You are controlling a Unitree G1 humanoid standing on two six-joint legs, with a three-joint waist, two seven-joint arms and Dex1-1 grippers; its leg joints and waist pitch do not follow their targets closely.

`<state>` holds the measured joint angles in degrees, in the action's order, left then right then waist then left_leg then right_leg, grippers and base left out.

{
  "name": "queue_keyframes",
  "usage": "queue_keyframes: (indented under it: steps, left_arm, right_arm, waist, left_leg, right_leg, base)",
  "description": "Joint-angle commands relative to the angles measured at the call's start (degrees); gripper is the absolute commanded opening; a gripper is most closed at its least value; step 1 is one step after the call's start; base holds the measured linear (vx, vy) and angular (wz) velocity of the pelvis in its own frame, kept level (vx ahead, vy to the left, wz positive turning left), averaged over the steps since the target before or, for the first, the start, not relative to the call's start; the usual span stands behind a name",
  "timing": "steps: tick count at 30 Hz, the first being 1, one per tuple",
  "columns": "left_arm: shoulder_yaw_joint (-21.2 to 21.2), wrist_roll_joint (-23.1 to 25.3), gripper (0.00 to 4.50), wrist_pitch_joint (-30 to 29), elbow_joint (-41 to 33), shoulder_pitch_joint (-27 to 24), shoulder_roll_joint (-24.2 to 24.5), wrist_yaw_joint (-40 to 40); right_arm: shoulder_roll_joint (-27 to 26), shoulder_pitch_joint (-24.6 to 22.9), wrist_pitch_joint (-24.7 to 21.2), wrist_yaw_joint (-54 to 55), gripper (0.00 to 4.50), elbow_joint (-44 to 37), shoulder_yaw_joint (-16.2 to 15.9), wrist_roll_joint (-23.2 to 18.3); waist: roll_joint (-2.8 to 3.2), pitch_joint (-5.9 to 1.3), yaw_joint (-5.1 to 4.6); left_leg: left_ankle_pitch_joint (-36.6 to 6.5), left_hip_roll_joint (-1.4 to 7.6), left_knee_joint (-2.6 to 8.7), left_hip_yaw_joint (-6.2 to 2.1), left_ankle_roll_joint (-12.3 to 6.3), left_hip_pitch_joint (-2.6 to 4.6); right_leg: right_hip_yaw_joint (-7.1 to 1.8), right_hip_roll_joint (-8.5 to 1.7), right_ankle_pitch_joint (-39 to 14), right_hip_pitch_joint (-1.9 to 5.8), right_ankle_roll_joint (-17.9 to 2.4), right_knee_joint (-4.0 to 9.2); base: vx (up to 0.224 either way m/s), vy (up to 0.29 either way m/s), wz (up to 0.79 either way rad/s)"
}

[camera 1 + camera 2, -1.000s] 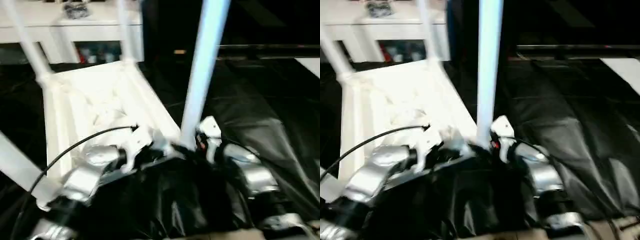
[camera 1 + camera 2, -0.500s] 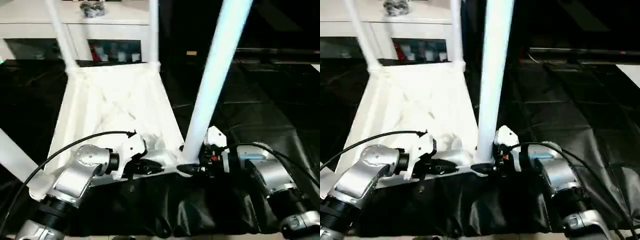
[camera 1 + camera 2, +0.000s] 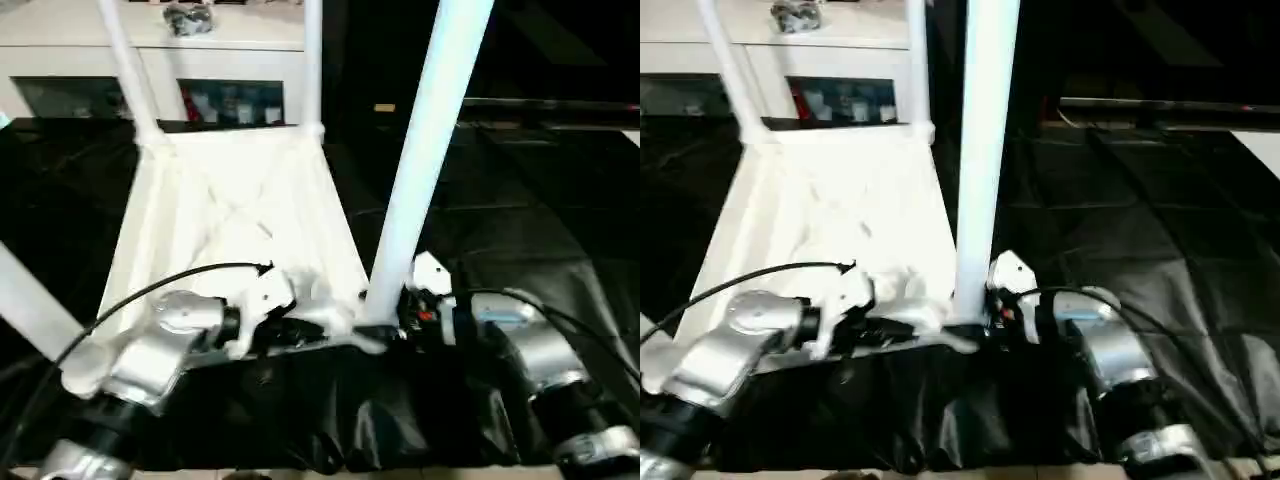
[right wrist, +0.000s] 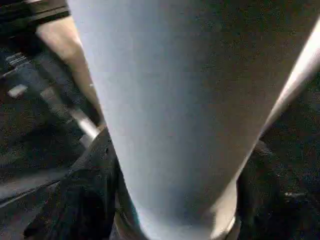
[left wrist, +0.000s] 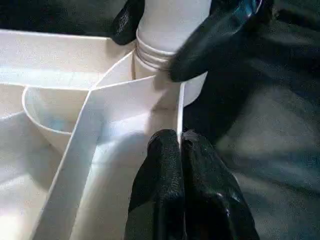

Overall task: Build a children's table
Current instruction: Rotate leg to tighten

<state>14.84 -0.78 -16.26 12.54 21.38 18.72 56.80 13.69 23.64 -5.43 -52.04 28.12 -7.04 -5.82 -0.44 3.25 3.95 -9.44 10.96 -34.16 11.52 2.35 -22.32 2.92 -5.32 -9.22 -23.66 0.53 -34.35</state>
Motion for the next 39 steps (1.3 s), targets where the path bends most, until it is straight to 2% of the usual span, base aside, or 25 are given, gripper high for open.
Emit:
queue_keyframes:
  steps: [1,3,4,6,7,9,10,11,12,13,14,15,19,21,22,23,24,26,29,30,31,34,35,36,39]
  left_arm:
    - [0.3,-0.4,0.00,0.5,-1.6,3.5,-4.3,-5.1]
    - [0.9,0.5,0.00,-1.0,-1.6,4.2,-7.2,-8.6]
    - [1.2,0.8,0.00,-2.5,-1.9,4.7,-9.5,-10.9]
    - [1.5,0.6,0.00,-3.2,-2.2,4.9,-11.1,-12.2]
    - [1.7,0.6,0.00,-3.2,-2.4,5.0,-11.5,-12.3]
    - [2.2,0.6,0.00,-3.2,-2.7,4.9,-11.9,-12.1]
    - [2.9,1.0,0.00,-2.9,-3.1,4.7,-11.8,-11.3]
    - [3.0,1.1,0.00,-2.8,-3.2,4.6,-11.6,-11.0]
    - [3.3,1.2,0.00,-2.6,-3.4,4.3,-11.1,-10.4]
    - [3.3,1.2,0.00,-2.3,-3.9,3.8,-10.2,-9.4]
    - [3.2,1.1,0.00,-2.3,-4.2,3.5,-9.6,-9.0]
    - [3.0,1.0,0.00,-2.3,-4.4,3.2,-9.2,-8.8]
    - [2.6,-0.7,0.00,-1.5,-6.1,1.9,-5.7,-4.7]
    - [2.0,-1.7,0.00,-0.7,-6.7,1.3,-3.2,-1.7]
    - [1.9,-1.7,0.00,-0.6,-6.7,1.3,-3.1,-1.6]
    - [1.4,-2.6,0.00,-0.5,-7.1,1.1,-1.9,0.4]
    - [1.1,-3.0,0.00,-0.4,-7.1,1.1,-1.1,1.6]
    - [0.9,-3.0,0.00,0.3,-6.7,1.2,0.0,3.0]
    - [0.4,-3.6,0.00,1.0,-5.7,2.0,2.1,5.5]
    - [0.4,-3.8,0.00,1.1,-5.6,2.0,2.2,5.8]
    - [0.4,-4.4,0.00,1.3,-5.1,2.3,3.2,7.0]
    - [0.7,-4.9,0.00,1.6,-4.3,2.6,4.2,8.6]
    - [0.9,-4.9,0.00,1.9,-4.0,2.7,4.6,9.4]
    - [1.0,-4.9,0.00,2.1,-3.8,2.8,5.0,10.3]
    - [1.1,-5.4,0.00,1.7,-3.5,2.9,5.8,12.1]
  right_arm:
    - [-4.6,0.0,0.3,5.6,2.68,1.5,-2.3,1.3]
    - [-8.1,0.7,-0.2,11.9,2.68,3.3,-1.5,1.7]
    - [-11.0,1.6,-0.4,16.8,2.68,4.6,-0.9,2.0]
    - [-13.0,2.2,-0.4,19.4,2.68,5.1,-0.6,2.1]
    - [-13.6,2.2,0.0,19.3,2.68,4.8,-0.8,1.9]
    - [-14.5,2.2,0.9,19.3,2.68,4.4,-1.1,2.4]
    - [-15.1,2.0,2.6,18.1,2.68,3.8,-1.4,2.4]
    - [-15.1,1.9,2.7,17.8,2.68,3.6,-1.4,2.3]
    - [-14.9,1.8,2.8,17.1,3.02,3.2,-1.1,1.8]
    - [-14.2,1.5,2.2,15.0,3.02,2.1,-0.4,0.3]
    - [-13.3,1.3,2.0,13.8,3.02,1.4,0.0,-0.4]
    - [-12.7,1.2,1.8,13.0,3.23,1.0,0.1,-0.8]
    - [-7.0,0.8,0.7,7.6,3.62,-1.0,-0.3,-1.3]
    - [-3.4,0.7,-0.2,1.9,3.62,-2.1,-0.7,-2.3]
    - [-3.3,0.7,-0.3,1.7,3.62,-2.1,-0.7,-2.3]
    - [-1.3,0.8,-0.3,-0.9,3.62,-2.3,-1.2,-2.2]
    - [-0.2,0.9,-0.3,-2.6,3.62,-2.4,-1.4,-2.0]
    - [1.0,1.0,-0.4,-5.1,3.62,-2.8,-1.7,-2.0]
    - [4.2,0.8,-0.7,-11.1,3.62,-3.6,-3.4,-1.9]
    - [4.4,0.8,-0.7,-11.5,3.62,-3.6,-3.6,-1.9]
    - [5.5,0.8,-0.6,-13.4,3.62,-3.6,-4.5,-1.9]
    - [6.6,0.9,-1.1,-15.5,3.62,-3.7,-5.7,-1.7]
    - [6.9,0.9,-1.2,-16.1,3.62,-3.8,-6.1,-1.6]
    - [7.0,1.0,-1.4,-16.7,3.37,-3.9,-6.2,-1.7]
    - [6.9,1.3,-1.8,-17.6,3.15,-4.3,-6.1,-2.2]
  waist:
    - [-0.46,-3.65,-0.51]
    - [-0.09,-3.72,-0.83]
    - [-0.23,-3.70,-1.30]
    - [-0.32,-3.75,-1.58]
    - [0.07,-3.77,-1.76]
    - [-0.08,-3.86,-1.81]
    - [0.48,-3.87,-1.79]
    - [0.32,-3.90,-1.85]
    - [0.43,-3.89,-1.83]
    - [0.96,-3.88,-1.78]
    - [0.67,-3.90,-1.86]
    - [0.96,-3.93,-1.75]
    - [0.91,-4.16,-1.62]
    - [1.27,-4.22,-1.56]
    - [1.15,-4.28,-1.53]
    - [1.39,-4.32,-1.45]
    - [1.32,-4.30,-1.31]
    - [1.16,-4.17,-0.92]
    - [0.98,-3.98,-0.33]
    - [1.21,-3.88,-0.19]
    - [0.91,-3.81,-0.19]
    - [0.95,-3.76,-0.04]
    - [0.59,-3.77,-0.12]
    - [0.76,-3.78,-0.01]
    - [0.69,-3.81,0.06]
  left_leg:
    - [-18.9,2.17,4.85,-1.41,1.45,1.44]
    - [-20.1,2.03,4.78,-1.47,1.85,1.61]
    - [-20.2,1.99,4.86,-1.59,2.03,1.31]
    - [-20.3,1.87,4.77,-1.59,1.71,1.31]
    - [-20.7,1.85,4.73,-1.57,1.47,1.38]
    - [-20.5,1.81,4.65,-1.52,0.91,1.29]
    - [-20.4,1.85,4.71,-1.52,0.88,1.29]
    - [-20.4,1.85,4.69,-1.49,0.78,1.27]
    - [-20.4,1.86,4.70,-1.46,0.65,1.30]
    - [-20.5,1.84,4.73,-1.54,0.72,1.31]
    - [-20.9,1.88,4.70,-1.45,0.48,1.35]
    - [-20.7,1.89,4.75,-1.53,0.36,1.32]
    - [-18.0,1.96,4.55,-1.42,-0.65,1.20]
    - [-16.8,1.98,4.41,-1.32,-1.39,1.21]
    - [-16.3,2.02,4.32,-1.25,-1.69,1.24]
    - [-16.0,2.02,4.23,-1.21,-1.87,1.34]
    - [-15.6,2.03,4.12,-1.09,-2.21,1.42]
    - [-15.7,2.06,4.18,-1.03,-2.35,1.38]
    - [-17.5,2.21,4.32,-0.98,-1.48,1.83]
    - [-18.5,2.29,4.39,-0.96,-1.16,2.00]
    - [-19.1,2.26,4.42,-0.98,-0.82,1.99]
    - [-19.5,2.21,4.53,-1.10,-0.37,1.85]
    - [-19.5,2.28,4.55,-1.05,-0.31,1.83]
    - [-19.4,2.26,4.56,-1.12,-0.29,1.84]
    - [-19.1,2.22,4.59,-1.17,-0.09,1.73]
  right_leg:
    - [-1.93,-2.78,-23.4,1.78,-9.3,4.69]
    - [-1.95,-2.77,-24.2,1.69,-9.2,4.77]
    - [-1.92,-2.82,-24.6,1.89,-8.8,4.81]
    - [-1.87,-2.78,-24.9,1.85,-8.6,4.98]
    - [-1.91,-2.67,-24.2,1.75,-8.7,5.12]
    - [-1.92,-2.55,-23.0,1.83,-8.9,5.00]
    - [-1.93,-2.48,-21.8,1.82,-9.2,5.00]
    - [-1.93,-2.43,-21.1,1.88,-9.3,4.93]
    - [-1.92,-2.38,-20.3,1.90,-9.7,4.83]
    - [-1.93,-2.39,-20.0,1.94,-10.0,4.72]
    - [-1.94,-2.32,-19.3,1.96,-10.3,4.78]
    - [-1.92,-2.37,-18.7,2.10,-10.6,4.61]
    - [-1.87,-2.23,-13.8,2.50,-12.1,4.08]
    - [-1.91,-2.18,-11.1,2.55,-13.2,3.77]
    - [-1.85,-2.12,-9.8,2.63,-13.7,3.62]
    - [-1.87,-2.14,-9.1,2.55,-14.1,3.55]
    - [-1.88,-2.10,-8.3,2.51,-14.7,3.48]
    - [-1.90,-2.18,-9.2,2.53,-14.9,3.59]
    - [-1.96,-2.15,-12.8,2.26,-14.1,3.83]
    - [-2.04,-2.17,-14.0,2.04,-13.9,3.96]
    - [-2.05,-2.23,-15.4,2.05,-13.6,4.06]
    - [-2.07,-2.34,-17.8,2.09,-12.7,4.12]
    - [-2.15,-2.37,-18.3,2.04,-12.4,4.25]
    - [-2.16,-2.43,-18.8,2.02,-12.2,4.24]
    - [-2.16,-2.48,-19.5,2.04,-11.7,4.22]
  base:
    - [0.000,0.000,0.00]
    - [0.000,0.000,0.00]
    - [0.000,0.000,0.00]
    - [0.000,0.000,0.00]
    - [0.000,0.000,0.00]
    - [0.000,0.000,0.00]
    - [0.000,0.000,0.00]
    - [0.000,0.000,0.00]
    - [0.000,0.000,0.00]
    - [0.000,0.000,0.00]
    - [0.000,0.000,0.00]
    - [0.000,0.000,0.00]
    - [0.000,0.000,0.00]
    - [0.000,0.000,0.00]
    - [0.000,0.000,0.00]
    - [0.000,0.000,0.00]
    - [0.000,0.000,0.00]
    - [0.000,0.000,0.00]
    - [0.000,0.000,0.00]
    - [0.000,0.000,0.00]
    - [0.000,0.000,0.00]
    - [0.000,0.000,0.00]
    - [0.000,0.000,0.00]
    - [0.000,0.000,0.00]
    - [0.000,0.000,0.00]
